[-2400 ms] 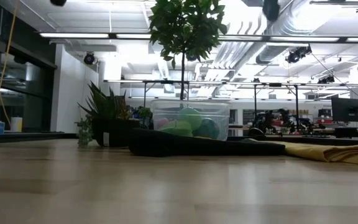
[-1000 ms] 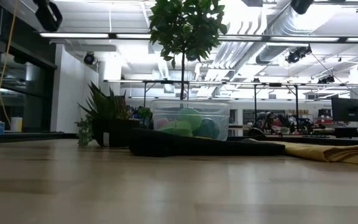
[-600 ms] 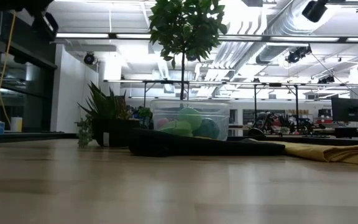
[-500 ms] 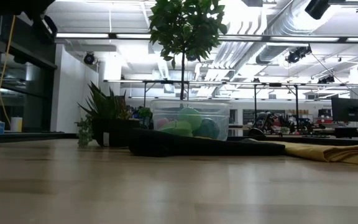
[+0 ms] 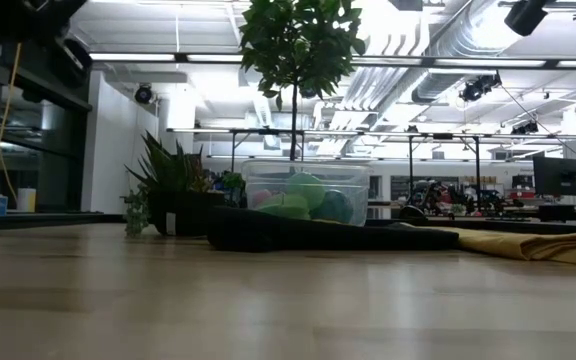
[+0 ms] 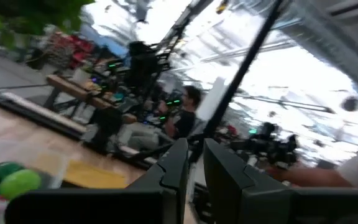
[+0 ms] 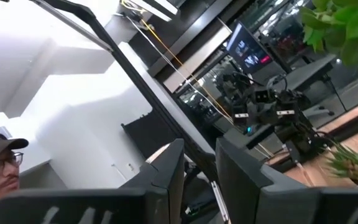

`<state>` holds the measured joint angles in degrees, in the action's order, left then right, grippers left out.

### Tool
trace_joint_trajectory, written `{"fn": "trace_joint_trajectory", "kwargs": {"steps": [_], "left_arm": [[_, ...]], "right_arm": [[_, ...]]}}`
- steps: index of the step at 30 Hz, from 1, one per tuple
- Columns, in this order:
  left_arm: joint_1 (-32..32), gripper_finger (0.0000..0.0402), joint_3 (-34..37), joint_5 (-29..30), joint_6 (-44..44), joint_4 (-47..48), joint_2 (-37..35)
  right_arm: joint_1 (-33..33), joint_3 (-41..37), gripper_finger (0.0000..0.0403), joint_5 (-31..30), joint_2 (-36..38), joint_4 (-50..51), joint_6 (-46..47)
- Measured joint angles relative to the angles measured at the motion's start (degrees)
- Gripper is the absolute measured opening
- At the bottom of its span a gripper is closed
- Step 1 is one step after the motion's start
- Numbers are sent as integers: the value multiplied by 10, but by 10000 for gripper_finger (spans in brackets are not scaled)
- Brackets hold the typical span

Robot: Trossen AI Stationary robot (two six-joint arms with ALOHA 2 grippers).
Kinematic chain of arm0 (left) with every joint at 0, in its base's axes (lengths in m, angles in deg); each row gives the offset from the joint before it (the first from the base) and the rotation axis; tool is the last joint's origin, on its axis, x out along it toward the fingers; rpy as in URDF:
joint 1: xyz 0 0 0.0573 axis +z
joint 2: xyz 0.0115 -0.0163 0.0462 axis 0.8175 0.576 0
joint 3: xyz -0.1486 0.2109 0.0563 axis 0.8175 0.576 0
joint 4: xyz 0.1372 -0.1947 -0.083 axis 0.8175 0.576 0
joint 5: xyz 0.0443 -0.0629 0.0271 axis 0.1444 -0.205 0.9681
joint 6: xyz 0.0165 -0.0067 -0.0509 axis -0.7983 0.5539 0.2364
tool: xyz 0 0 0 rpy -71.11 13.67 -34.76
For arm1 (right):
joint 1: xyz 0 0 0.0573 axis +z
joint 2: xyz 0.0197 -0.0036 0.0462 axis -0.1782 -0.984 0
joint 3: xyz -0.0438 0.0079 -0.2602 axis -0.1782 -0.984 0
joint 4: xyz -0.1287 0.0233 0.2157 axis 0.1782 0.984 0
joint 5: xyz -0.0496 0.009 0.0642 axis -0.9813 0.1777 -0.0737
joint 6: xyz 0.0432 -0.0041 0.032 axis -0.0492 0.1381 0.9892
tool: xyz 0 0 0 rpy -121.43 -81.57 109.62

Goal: Pick and placing Produce into tupperware
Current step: Return to Home Position

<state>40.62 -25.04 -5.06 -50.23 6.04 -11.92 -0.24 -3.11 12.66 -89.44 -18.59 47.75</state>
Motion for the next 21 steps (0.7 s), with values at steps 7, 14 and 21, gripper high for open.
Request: {"fn": "trace_joint_trajectory", "kwargs": {"steps": [7,14,21], "left_arm": [[0,42,39,-38,21,-35,-1],[0,42,39,-43,11,-23,0],[0,42,39,-11,28,12,0]], "right_arm": [[0,0,85,0,0,34,0],[0,0,85,0,0,34,0],[0,0,85,-7,0,34,-1]]}}
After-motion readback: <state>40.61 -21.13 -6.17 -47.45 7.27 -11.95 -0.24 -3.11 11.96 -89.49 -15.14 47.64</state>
